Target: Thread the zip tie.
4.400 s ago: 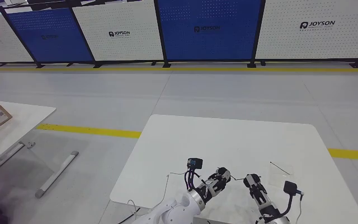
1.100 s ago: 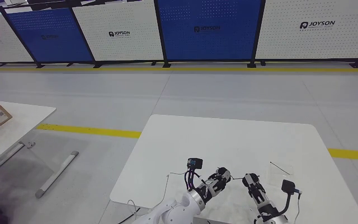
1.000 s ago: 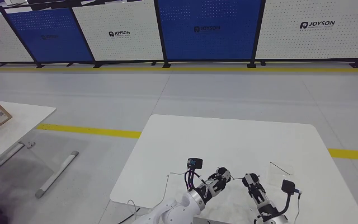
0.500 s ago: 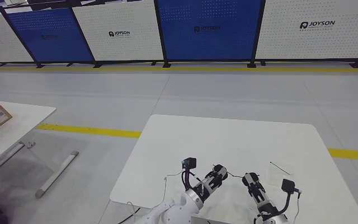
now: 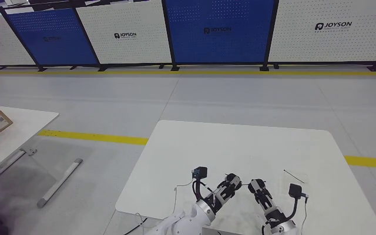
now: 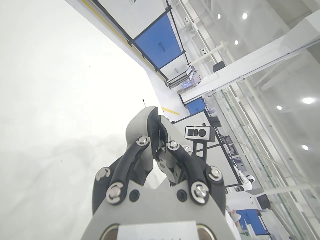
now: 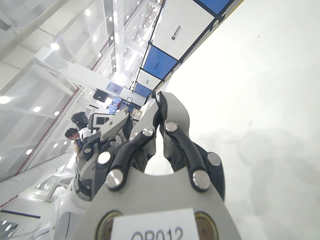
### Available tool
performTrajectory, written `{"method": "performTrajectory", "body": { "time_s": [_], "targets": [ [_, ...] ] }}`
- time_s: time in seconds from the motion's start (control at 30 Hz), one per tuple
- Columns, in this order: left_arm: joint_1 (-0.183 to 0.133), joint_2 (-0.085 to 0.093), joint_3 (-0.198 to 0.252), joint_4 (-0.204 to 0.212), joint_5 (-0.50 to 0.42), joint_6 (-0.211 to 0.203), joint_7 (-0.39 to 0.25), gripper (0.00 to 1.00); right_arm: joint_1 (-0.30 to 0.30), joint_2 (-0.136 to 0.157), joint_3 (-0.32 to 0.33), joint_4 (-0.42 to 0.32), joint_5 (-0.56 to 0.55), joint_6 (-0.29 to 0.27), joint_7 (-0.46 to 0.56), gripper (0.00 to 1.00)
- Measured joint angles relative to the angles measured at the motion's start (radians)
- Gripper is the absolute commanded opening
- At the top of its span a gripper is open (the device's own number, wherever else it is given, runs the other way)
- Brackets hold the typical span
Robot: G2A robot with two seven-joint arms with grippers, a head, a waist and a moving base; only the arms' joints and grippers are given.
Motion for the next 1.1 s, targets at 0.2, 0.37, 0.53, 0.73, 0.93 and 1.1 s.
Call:
{"method": "performTrajectory", "body": {
  "time_s": [0.2, 0.37, 0.53, 0.73, 0.93, 1.1],
  "targets": [
    [0.0, -0.004, -0.007, 0.006, -0.002, 0.004, 0.007, 0.0, -0.006, -0.001, 0.013, -0.003, -0.002, -0.009, -0.012, 0.0],
    [0.001, -0.004, -0.013, 0.008, 0.01, 0.012, -0.013, 0.21, -0.013, -0.002, 0.018, -0.009, -0.007, 0.004, -0.016, 0.0],
    [0.009, -0.002, -0.021, 0.002, 0.03, 0.018, -0.025, 0.24, -0.018, -0.004, 0.019, -0.015, -0.017, 0.015, -0.025, 0.0],
    [0.017, -0.001, -0.026, -0.002, 0.053, 0.021, -0.029, 0.24, -0.02, -0.006, 0.017, -0.017, -0.025, 0.031, -0.027, 0.0],
    [0.018, -0.003, -0.016, -0.002, 0.09, 0.033, -0.045, 0.23, -0.02, -0.009, 0.016, -0.016, -0.022, 0.038, -0.028, 0.0],
    [0.012, -0.006, -0.007, 0.004, 0.108, 0.043, -0.055, 0.19, -0.018, -0.011, 0.016, -0.014, -0.02, 0.039, -0.03, 0.0]
  ]
}}
